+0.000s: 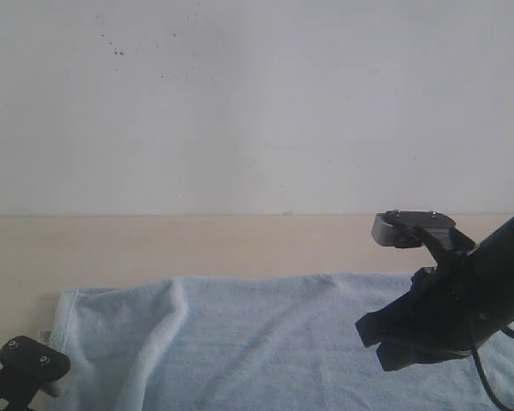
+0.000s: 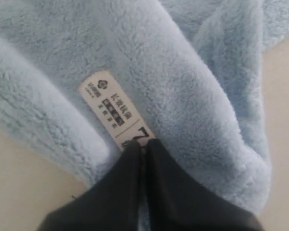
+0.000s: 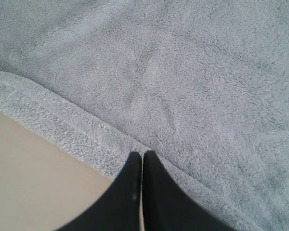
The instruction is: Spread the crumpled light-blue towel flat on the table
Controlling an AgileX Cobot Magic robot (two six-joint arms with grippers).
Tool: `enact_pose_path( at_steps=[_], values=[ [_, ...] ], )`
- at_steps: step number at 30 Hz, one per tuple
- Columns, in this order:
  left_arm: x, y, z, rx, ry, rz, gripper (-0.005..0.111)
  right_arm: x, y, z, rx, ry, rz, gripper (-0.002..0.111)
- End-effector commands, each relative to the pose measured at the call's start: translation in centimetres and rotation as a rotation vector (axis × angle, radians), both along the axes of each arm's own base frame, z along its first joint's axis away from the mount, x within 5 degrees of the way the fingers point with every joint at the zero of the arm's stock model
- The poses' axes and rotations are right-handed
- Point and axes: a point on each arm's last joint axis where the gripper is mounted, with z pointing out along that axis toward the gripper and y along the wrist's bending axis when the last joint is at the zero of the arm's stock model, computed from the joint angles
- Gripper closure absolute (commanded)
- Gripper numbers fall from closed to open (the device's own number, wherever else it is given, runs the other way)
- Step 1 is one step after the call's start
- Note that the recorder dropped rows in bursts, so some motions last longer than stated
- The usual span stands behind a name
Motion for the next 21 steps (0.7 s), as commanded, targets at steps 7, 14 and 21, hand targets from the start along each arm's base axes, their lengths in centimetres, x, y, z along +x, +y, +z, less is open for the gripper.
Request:
enact_pose_path(
  at_steps=[7, 14, 21],
  values=[
    [-0.9, 3.0, -1.3, 0.188, -0.028, 0.233, 0.103, 0.1, 0.1, 0.1, 0.006, -0.006, 0.000, 0.108],
    [-0.4, 4.8, 0.2, 0.265, -0.139, 0.461, 0.103, 0.3, -0.1, 0.0, -0.030, -0.046, 0.022, 0.108],
    [0.1, 1.1, 5.9, -0.101, -0.258, 0.195, 0.103, 1.9, -2.0, 0.1, -0.170, -0.204, -0.035, 0.108]
  ],
)
